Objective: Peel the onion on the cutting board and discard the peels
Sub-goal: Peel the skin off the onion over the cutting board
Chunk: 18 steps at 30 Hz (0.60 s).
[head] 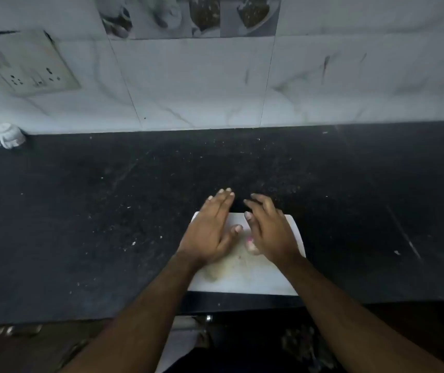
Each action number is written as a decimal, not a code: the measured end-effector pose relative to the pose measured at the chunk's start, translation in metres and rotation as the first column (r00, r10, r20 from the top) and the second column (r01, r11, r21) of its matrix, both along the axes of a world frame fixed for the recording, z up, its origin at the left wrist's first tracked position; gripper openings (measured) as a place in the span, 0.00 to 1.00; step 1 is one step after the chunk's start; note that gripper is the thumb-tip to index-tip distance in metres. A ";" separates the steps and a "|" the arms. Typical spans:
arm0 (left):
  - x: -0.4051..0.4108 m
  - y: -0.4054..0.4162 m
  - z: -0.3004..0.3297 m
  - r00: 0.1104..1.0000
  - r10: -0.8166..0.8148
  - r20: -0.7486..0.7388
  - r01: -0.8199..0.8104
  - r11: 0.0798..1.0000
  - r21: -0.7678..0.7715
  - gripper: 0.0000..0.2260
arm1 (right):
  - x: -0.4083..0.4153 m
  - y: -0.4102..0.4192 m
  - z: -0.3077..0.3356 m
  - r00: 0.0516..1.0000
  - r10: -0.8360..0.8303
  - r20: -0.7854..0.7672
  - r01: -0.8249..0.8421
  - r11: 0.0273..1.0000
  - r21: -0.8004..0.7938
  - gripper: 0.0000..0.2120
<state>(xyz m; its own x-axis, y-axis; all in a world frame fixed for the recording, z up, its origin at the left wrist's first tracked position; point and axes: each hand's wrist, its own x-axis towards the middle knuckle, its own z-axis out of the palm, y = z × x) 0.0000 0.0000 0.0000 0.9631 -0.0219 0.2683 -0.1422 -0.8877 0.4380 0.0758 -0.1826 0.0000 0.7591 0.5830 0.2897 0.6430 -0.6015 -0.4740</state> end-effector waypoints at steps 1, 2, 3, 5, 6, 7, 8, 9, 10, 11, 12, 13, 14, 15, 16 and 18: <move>-0.001 -0.001 -0.004 0.999 -0.045 -0.015 0.045 0.999 0.000 0.35 | -0.003 0.000 -0.004 1.000 0.002 -0.016 -0.002 1.000 0.016 0.20; -0.002 0.000 -0.004 0.996 -0.077 -0.037 0.077 0.997 0.009 0.35 | -0.005 -0.001 -0.006 0.999 -0.007 -0.043 0.008 0.999 0.036 0.18; -0.003 0.000 -0.007 0.994 -0.091 -0.062 0.092 0.995 0.026 0.36 | -0.009 -0.002 -0.011 0.998 -0.022 -0.067 0.026 0.998 0.060 0.17; -0.002 0.000 -0.012 0.987 -0.136 -0.091 0.142 0.988 0.063 0.37 | -0.019 -0.006 -0.021 0.991 -0.054 -0.125 0.065 0.994 0.084 0.17; -0.001 0.003 -0.012 0.982 -0.159 -0.100 0.167 0.984 0.070 0.38 | -0.023 -0.008 -0.023 0.989 -0.064 -0.135 0.076 0.993 0.086 0.18; 0.002 0.006 -0.014 0.977 -0.183 -0.108 0.191 0.979 0.071 0.39 | -0.027 -0.011 -0.027 0.985 -0.069 -0.159 0.082 0.994 0.077 0.19; 0.004 0.010 -0.016 0.972 -0.203 -0.116 0.213 0.974 0.073 0.41 | -0.030 -0.015 -0.030 0.979 -0.074 -0.191 0.088 0.994 0.065 0.21; 0.005 0.012 -0.020 0.966 -0.223 -0.130 0.235 0.968 0.086 0.42 | -0.034 -0.019 -0.035 0.972 -0.074 -0.225 0.086 0.995 0.044 0.23; 0.006 0.013 -0.025 0.961 -0.234 -0.148 0.249 0.964 0.096 0.43 | -0.038 -0.022 -0.039 0.965 -0.082 -0.249 0.089 0.996 0.014 0.25; 0.006 0.015 -0.029 0.957 -0.235 -0.170 0.254 0.962 0.103 0.44 | -0.040 -0.025 -0.043 0.962 -0.094 -0.256 0.094 0.995 -0.013 0.28; 0.006 0.015 -0.034 0.953 -0.229 -0.198 0.251 0.963 0.097 0.45 | -0.042 -0.027 -0.046 0.964 -0.104 -0.243 0.097 0.995 -0.038 0.29; 0.005 0.015 -0.039 0.948 -0.215 -0.234 0.241 0.966 0.091 0.44 | -0.043 -0.027 -0.049 0.966 -0.114 -0.231 0.105 0.993 -0.050 0.29; 0.003 0.014 -0.044 0.943 -0.197 -0.268 0.228 0.970 0.090 0.43 | -0.042 -0.026 -0.050 0.965 -0.124 -0.231 0.116 0.992 -0.046 0.29; 0.001 0.013 -0.048 0.941 -0.177 -0.289 0.214 0.972 0.101 0.41 | -0.041 -0.023 -0.050 0.959 -0.138 -0.246 0.136 0.990 -0.026 0.28; -0.001 0.011 -0.052 0.943 -0.165 -0.289 0.204 0.973 0.111 0.39 | -0.039 -0.020 -0.049 0.951 -0.157 -0.266 0.162 0.987 -0.001 0.28; -0.003 0.008 -0.057 0.951 -0.144 -0.275 0.185 0.974 0.129 0.38 | -0.034 -0.014 -0.046 0.934 -0.197 -0.298 0.213 0.977 0.022 0.27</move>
<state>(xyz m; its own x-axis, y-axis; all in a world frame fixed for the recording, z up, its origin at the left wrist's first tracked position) -0.0028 0.0083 -0.0575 0.9784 -0.2065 -0.0118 -0.1901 -0.9203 0.3418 0.0418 -0.1967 -0.0459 0.9162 0.3957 0.0636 0.3369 -0.6744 -0.6571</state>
